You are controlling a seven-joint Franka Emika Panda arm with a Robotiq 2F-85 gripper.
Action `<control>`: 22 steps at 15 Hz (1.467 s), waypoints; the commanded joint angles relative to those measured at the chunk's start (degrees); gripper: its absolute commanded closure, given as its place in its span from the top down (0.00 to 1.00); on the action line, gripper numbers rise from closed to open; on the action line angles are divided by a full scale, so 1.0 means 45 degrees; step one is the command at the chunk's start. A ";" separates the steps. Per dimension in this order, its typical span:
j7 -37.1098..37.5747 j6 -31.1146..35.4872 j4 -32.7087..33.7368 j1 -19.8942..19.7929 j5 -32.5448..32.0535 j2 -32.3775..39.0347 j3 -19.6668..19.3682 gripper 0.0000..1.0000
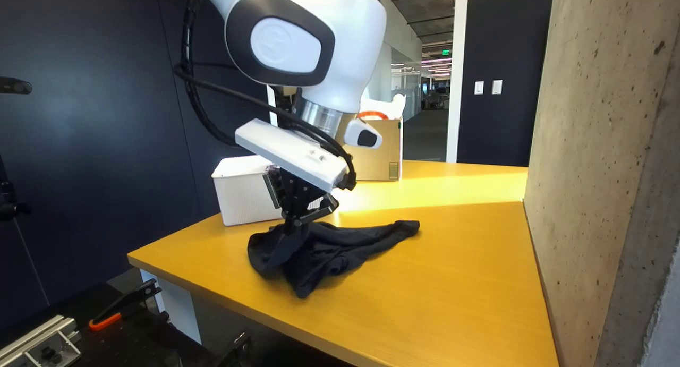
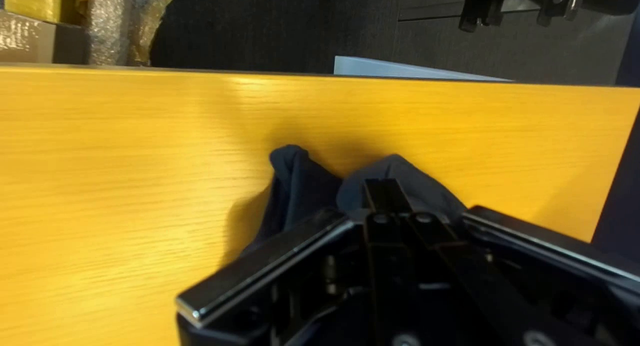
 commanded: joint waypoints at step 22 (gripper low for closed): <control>0.3191 -0.2397 0.5688 -0.1171 -0.0533 -0.0802 -0.3241 0.00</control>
